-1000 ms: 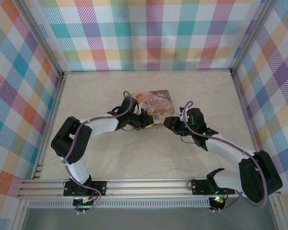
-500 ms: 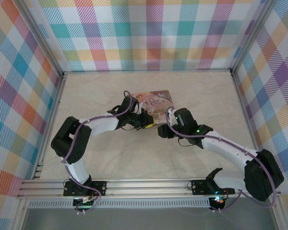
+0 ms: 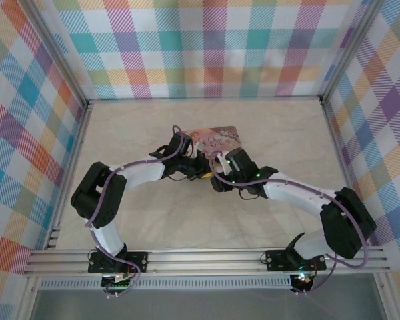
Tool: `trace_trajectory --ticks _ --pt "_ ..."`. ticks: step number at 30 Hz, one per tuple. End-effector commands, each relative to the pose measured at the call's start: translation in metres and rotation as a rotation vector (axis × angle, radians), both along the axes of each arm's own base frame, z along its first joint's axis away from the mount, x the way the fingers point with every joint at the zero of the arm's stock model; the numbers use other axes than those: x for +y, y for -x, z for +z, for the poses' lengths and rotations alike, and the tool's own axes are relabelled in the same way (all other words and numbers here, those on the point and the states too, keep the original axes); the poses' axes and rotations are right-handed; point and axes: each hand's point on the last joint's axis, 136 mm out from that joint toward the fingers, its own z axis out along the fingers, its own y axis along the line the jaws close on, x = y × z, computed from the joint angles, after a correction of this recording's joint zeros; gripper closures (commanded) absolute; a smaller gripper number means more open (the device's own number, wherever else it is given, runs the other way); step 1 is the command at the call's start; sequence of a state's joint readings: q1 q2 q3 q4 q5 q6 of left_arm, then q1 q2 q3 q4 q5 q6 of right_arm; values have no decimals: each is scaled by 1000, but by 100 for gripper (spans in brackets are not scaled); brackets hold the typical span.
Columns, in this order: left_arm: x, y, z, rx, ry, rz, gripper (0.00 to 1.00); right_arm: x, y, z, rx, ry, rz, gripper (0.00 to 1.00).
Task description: Unlock a padlock with a key
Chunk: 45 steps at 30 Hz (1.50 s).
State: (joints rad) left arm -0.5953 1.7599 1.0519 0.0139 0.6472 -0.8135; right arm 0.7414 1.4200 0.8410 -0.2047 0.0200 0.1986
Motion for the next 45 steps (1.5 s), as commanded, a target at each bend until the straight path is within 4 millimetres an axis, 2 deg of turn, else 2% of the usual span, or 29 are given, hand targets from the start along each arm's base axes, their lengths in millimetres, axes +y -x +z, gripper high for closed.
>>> trace_trajectory --ticks 1,19,23,25,31,37,42,45 --pt "-11 3 39 -53 87 -61 100 5 -8 9 -47 25 18 53" --pt "-14 2 40 -50 89 -69 100 11 -14 3 -63 79 38 59" --pt "-14 2 40 -49 92 -71 100 10 -15 3 -68 84 36 64" --pt "-14 2 40 -49 92 -71 100 11 -15 3 -69 80 39 68" --pt "-13 3 38 -46 87 -73 100 14 -14 3 -65 76 58 100" --pt "-11 4 32 -45 71 -73 100 18 -6 -6 -27 53 86 100" --pt "-5 6 22 -40 26 -55 93 23 2 -17 14 26 109 100" --pt "3 6 10 -32 -13 -26 77 22 3 -29 42 43 104 100"
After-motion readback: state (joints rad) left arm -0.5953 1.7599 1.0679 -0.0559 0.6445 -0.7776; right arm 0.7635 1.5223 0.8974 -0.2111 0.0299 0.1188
